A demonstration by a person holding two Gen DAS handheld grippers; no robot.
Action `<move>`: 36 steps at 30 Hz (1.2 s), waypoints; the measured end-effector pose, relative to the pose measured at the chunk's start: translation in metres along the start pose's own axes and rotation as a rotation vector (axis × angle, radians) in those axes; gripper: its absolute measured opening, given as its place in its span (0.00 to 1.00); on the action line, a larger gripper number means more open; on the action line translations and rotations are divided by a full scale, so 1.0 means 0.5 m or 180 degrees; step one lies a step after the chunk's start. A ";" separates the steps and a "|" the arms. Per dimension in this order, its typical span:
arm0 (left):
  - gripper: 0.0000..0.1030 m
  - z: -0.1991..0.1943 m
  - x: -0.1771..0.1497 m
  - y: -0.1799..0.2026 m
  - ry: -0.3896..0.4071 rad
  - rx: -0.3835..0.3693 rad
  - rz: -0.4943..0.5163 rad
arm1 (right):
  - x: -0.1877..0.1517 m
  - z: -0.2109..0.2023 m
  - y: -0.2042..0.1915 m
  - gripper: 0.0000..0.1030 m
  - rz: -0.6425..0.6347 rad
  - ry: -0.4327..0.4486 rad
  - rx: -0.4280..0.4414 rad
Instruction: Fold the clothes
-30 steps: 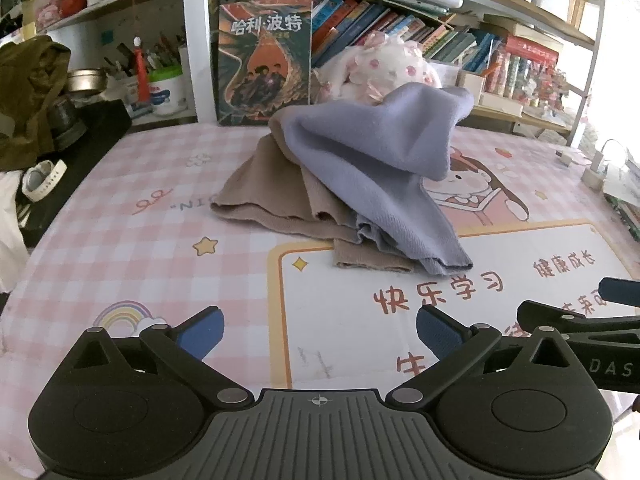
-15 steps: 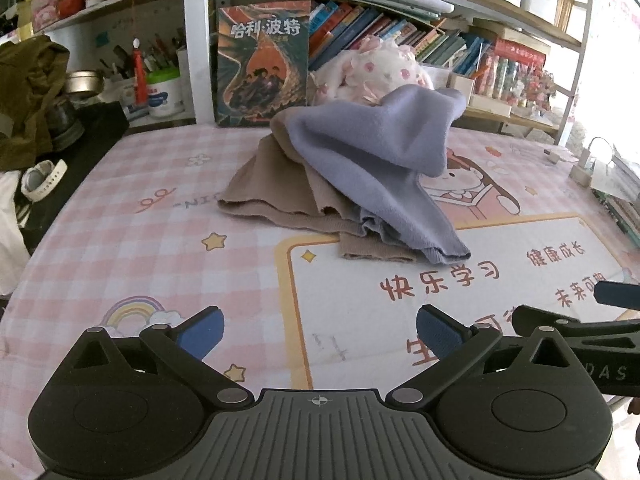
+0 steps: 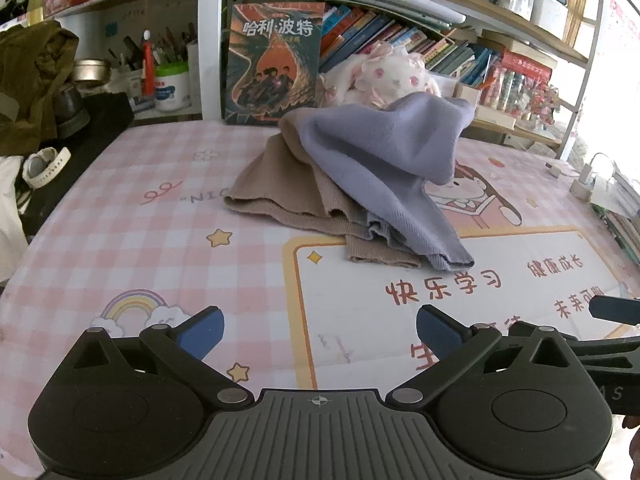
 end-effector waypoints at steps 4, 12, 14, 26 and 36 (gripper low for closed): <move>1.00 0.012 0.007 0.011 -0.0017 0.0045 -0.0037 | 0.008 0.015 0.010 0.95 0.0000 -0.0020 0.0052; 1.00 0.046 0.036 0.068 -0.0036 0.0240 -0.0185 | 0.044 0.070 0.062 0.95 -0.0127 -0.0084 0.0326; 1.00 0.053 0.044 0.090 -0.0023 0.0306 -0.0241 | 0.055 0.084 0.079 0.95 -0.0175 -0.0101 0.0417; 1.00 0.111 0.087 0.202 -0.0122 0.0769 -0.0502 | 0.132 0.174 0.253 0.95 0.0067 -0.0255 0.1063; 1.00 0.175 0.155 0.266 -0.0278 0.1114 -0.0061 | 0.271 0.249 0.349 0.95 0.0592 -0.0216 0.1749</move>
Point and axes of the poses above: each gripper's, at about its wrist camera, not at the fingertips, and z roughly the way its jaws point, y to its right, x to its top, the point moved 3 cm from there along z, roughly the way its jaws point, and after that the axes turned 5 degrees about z, right-handed, at the moved point
